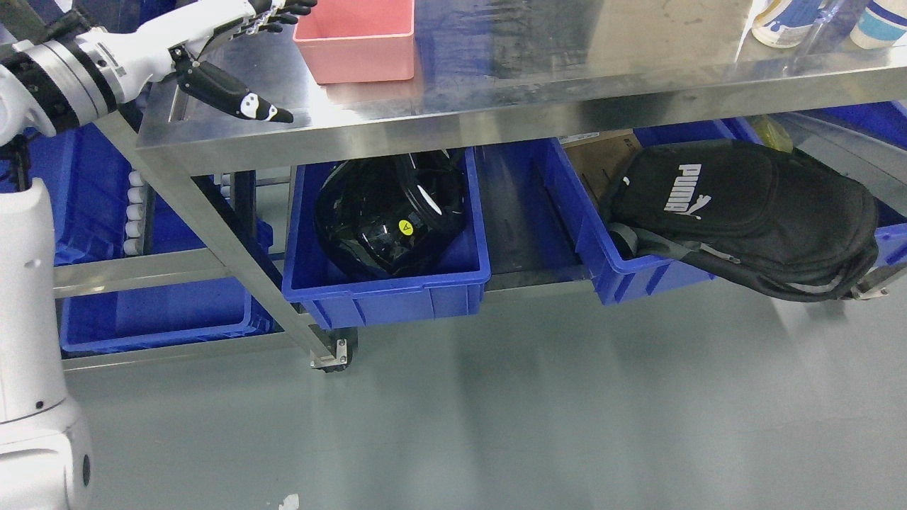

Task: Place storage box into left shelf container
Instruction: 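Reach the left hand over the shelf edge to the pink box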

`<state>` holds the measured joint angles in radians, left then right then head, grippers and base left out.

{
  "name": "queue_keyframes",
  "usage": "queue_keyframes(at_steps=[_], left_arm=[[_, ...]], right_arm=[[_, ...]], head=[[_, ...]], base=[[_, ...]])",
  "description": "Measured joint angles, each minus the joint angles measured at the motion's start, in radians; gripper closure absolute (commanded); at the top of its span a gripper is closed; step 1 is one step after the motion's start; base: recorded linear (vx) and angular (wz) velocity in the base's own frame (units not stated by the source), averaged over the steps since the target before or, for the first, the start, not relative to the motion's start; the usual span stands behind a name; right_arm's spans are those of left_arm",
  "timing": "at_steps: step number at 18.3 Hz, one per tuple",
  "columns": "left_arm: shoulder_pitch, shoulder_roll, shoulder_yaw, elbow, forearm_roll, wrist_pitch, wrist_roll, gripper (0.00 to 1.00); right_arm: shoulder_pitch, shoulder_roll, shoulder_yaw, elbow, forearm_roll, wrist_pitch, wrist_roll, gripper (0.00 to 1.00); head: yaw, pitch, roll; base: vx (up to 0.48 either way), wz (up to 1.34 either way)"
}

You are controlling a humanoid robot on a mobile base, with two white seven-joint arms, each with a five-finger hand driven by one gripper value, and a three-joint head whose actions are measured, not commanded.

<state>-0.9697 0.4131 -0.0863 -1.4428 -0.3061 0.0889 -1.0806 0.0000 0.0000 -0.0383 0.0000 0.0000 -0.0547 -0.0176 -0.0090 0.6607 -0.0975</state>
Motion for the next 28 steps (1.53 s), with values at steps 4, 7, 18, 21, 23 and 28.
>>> queue_keyframes(at_steps=[4, 7, 18, 21, 23, 28], left_arm=[[-0.035, -0.002, -0.049, 0.059, -0.047, 0.001, -0.014, 0.06], [-0.077, -0.016, -0.074, 0.107, -0.086, 0.003, -0.017, 0.06], [-0.204, -0.121, -0.129, 0.302, -0.181, -0.01, -0.006, 0.06], [-0.215, -0.168, -0.136, 0.357, -0.221, -0.014, 0.024, 0.08], [-0.224, -0.193, -0.137, 0.399, -0.248, -0.018, 0.035, 0.19], [-0.232, -0.238, -0.125, 0.476, -0.284, -0.012, 0.027, 0.63]], right_arm=[[0.0, 0.0, 0.0, 0.0, 0.0, 0.0, 0.0, 0.01], [0.0, 0.0, 0.0, 0.0, 0.0, 0.0, 0.0, 0.01], [0.0, 0.0, 0.0, 0.0, 0.0, 0.0, 0.0, 0.01], [0.0, 0.0, 0.0, 0.0, 0.0, 0.0, 0.0, 0.01], [0.0, 0.0, 0.0, 0.0, 0.0, 0.0, 0.0, 0.01], [0.0, 0.0, 0.0, 0.0, 0.0, 0.002, 0.003, 0.01]], head=[[0.0, 0.0, 0.0], [0.0, 0.0, 0.0], [0.0, 0.0, 0.0], [0.0, 0.0, 0.0], [0.0, 0.0, 0.0], [0.0, 0.0, 0.0]], base=[[0.0, 0.0], [0.0, 0.0], [0.0, 0.0], [0.0, 0.0], [0.0, 0.0], [-0.001, 0.08]])
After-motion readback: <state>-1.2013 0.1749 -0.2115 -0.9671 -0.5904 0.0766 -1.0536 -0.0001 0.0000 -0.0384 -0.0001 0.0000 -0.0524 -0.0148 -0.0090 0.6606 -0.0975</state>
